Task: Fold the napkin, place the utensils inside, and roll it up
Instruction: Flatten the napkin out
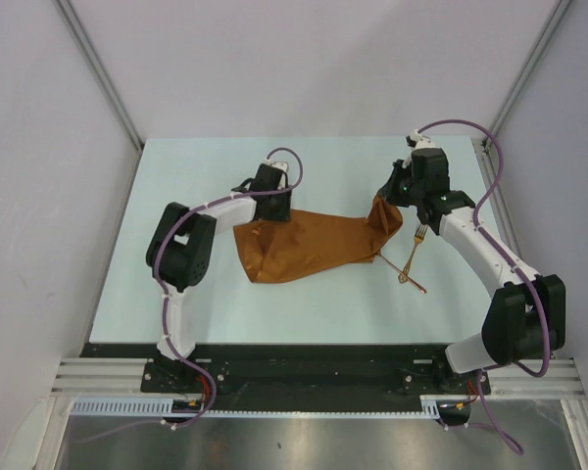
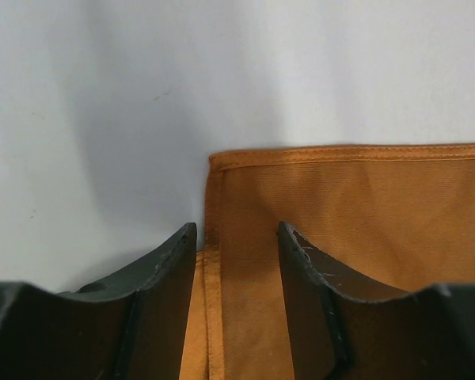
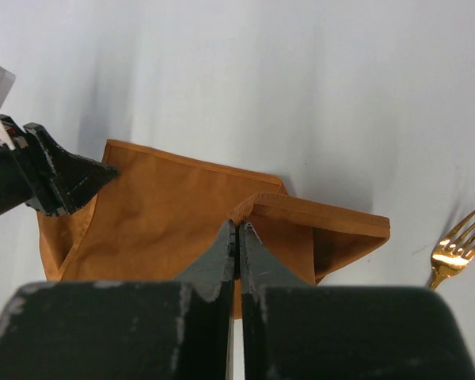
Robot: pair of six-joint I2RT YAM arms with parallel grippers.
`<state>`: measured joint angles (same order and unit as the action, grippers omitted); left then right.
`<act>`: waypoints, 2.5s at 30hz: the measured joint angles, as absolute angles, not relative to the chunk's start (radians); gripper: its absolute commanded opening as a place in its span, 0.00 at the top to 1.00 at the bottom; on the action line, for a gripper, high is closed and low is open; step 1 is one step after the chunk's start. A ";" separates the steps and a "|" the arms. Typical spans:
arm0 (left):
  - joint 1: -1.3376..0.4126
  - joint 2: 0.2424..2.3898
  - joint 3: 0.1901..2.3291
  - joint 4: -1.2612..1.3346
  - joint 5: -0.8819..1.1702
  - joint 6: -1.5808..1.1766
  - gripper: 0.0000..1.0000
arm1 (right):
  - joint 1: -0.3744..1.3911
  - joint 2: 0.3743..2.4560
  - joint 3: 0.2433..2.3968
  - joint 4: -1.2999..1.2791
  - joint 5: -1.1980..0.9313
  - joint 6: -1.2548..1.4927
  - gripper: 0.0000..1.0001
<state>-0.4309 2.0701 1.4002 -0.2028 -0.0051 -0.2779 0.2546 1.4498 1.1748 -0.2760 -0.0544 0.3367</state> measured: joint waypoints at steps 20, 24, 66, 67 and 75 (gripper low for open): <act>-0.480 2.137 1.497 -0.242 -0.164 -0.260 1.00 | 0.252 1.455 1.175 -0.276 -0.070 0.339 1.00; -0.483 2.107 1.456 -0.230 -0.190 -0.262 1.00 | 0.252 1.457 1.187 -0.282 -0.070 0.337 1.00; -0.308 0.865 1.352 -0.161 -0.617 0.089 1.00 | 0.531 1.307 1.747 -0.177 0.046 0.032 1.00; -0.229 0.905 1.322 -0.154 -0.575 0.067 1.00 | 0.529 1.361 1.744 -0.163 0.044 0.032 1.00; 0.060 1.375 1.252 -0.133 -0.337 -0.054 1.00 | 0.508 1.849 1.753 -0.037 0.030 0.050 1.00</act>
<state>0.0601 1.3746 1.2518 -0.1326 -0.3374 -0.0540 0.5079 1.8492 1.7531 -0.0368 0.0299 0.0498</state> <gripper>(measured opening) 0.004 0.017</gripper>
